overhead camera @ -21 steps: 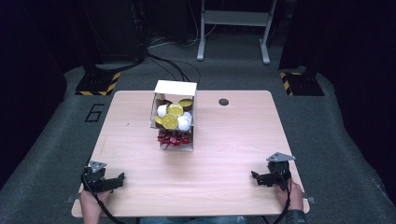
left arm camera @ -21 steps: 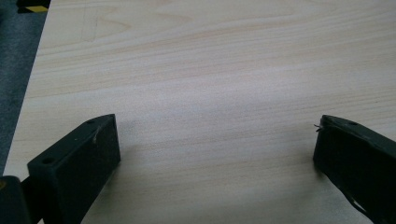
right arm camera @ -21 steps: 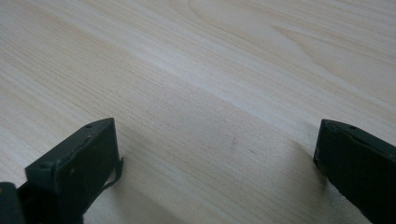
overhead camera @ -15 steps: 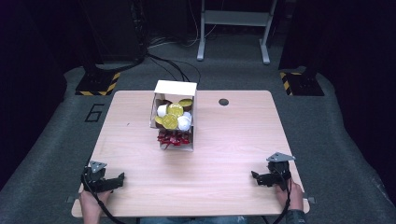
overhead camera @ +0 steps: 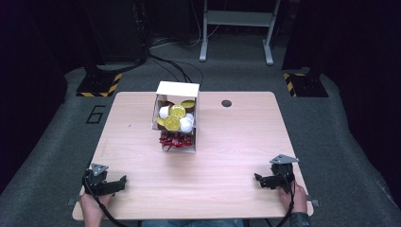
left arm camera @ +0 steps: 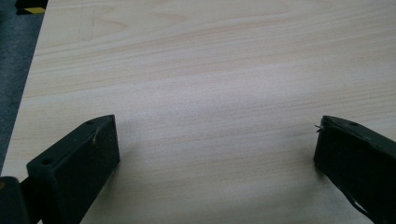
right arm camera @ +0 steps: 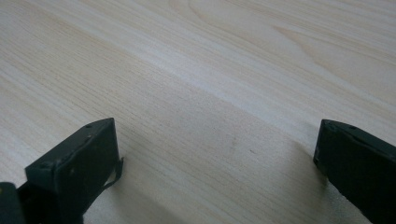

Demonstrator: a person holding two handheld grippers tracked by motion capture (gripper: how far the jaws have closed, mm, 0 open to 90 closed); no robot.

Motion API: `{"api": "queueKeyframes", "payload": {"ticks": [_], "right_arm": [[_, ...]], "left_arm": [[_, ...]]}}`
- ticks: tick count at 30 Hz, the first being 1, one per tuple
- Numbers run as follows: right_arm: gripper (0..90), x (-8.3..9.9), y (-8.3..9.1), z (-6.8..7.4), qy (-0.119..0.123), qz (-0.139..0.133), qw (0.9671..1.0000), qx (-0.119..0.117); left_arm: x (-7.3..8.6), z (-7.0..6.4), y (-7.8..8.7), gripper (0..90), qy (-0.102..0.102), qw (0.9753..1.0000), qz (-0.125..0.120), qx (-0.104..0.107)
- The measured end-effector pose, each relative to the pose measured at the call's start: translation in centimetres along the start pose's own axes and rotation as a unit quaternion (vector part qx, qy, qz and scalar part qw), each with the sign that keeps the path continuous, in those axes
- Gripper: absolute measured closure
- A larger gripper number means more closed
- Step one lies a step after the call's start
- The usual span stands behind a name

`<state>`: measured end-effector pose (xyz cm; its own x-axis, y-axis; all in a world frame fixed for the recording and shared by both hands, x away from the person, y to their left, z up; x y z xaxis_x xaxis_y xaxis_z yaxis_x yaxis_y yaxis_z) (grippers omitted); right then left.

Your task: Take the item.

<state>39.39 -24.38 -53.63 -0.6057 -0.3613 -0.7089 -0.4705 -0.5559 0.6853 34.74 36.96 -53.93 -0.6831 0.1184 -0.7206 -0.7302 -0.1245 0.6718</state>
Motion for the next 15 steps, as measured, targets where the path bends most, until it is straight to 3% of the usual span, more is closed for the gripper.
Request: {"api": "queueKeyframes", "payload": {"ticks": [15], "right_arm": [[0.0, 0.0, 0.0, 0.0, 0.0, 0.0, 1.0, 0.0]], "left_arm": [[-0.47, -0.37, 0.59, 0.0, -0.004, 0.9998, 0.001, 0.018]]}}
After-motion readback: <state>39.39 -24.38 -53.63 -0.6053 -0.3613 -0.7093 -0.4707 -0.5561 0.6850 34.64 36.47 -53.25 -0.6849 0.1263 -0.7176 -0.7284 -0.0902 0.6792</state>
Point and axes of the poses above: each handheld gripper's, and its own axes: y roughly backward along the jaws, x roughly out of its underside, z roughly to its left, the point moved 1 cm from there along -y, roughly forward along the jaws, and after that the axes turned 13 degrees about -x, right-handed, at the moved point
